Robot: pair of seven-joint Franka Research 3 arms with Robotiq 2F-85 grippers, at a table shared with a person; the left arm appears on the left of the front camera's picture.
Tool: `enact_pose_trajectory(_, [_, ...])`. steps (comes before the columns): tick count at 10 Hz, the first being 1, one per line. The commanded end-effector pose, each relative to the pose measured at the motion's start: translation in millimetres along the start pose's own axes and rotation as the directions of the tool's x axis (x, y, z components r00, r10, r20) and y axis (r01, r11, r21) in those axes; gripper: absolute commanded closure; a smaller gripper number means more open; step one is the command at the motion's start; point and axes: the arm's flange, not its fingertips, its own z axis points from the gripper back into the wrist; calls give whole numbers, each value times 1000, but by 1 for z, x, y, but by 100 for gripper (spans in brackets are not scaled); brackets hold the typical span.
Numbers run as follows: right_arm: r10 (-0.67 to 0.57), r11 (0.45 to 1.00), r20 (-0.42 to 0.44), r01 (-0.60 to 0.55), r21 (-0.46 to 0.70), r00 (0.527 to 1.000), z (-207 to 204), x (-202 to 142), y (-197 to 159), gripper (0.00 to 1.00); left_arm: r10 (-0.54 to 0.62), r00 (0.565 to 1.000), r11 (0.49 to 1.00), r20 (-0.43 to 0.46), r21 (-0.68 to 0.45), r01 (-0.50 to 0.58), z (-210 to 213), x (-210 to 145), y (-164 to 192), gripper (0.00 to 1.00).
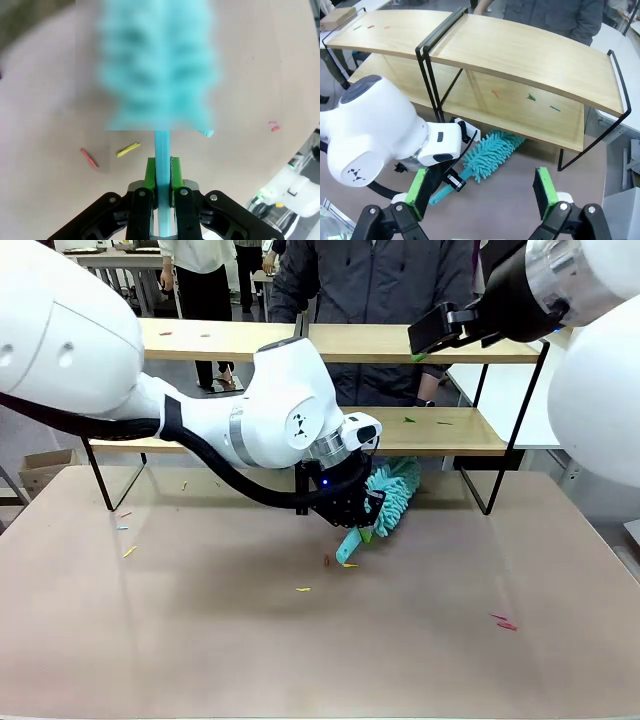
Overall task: Clean the shelves.
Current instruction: Clean a randomly selected level of the Shelf with the Duster.
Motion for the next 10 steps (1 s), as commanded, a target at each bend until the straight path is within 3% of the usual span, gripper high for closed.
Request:
enact_pose_trajectory(1, [1, 1000, 3, -1, -2, 1000, 0, 0, 0, 0, -34, 999, 999, -30, 11, 34, 1, 10, -5, 87])
enact_pose_trajectory(4, [1, 1000, 3, -1, -2, 1000, 0, 0, 0, 0, -162, 981, 987, -107, -41, 158, -2, 9, -6, 87])
enact_pose_trajectory(6, [1, 1000, 3, -1, -2, 1000, 0, 0, 0, 0, -299, 940, 954, -166, -64, 292, -2, 2, -5, 87])
enact_pose_trajectory(8, [1, 1000, 3, -1, -2, 1000, 0, 0, 0, 0, -445, 864, 893, -236, -48, 447, -1, -11, -5, 87])
enact_pose_trajectory(10, [1, 1000, 3, -1, -2, 1000, 0, 0, 0, 0, -601, 744, 792, -291, -96, 603, 2, -26, -6, 87])
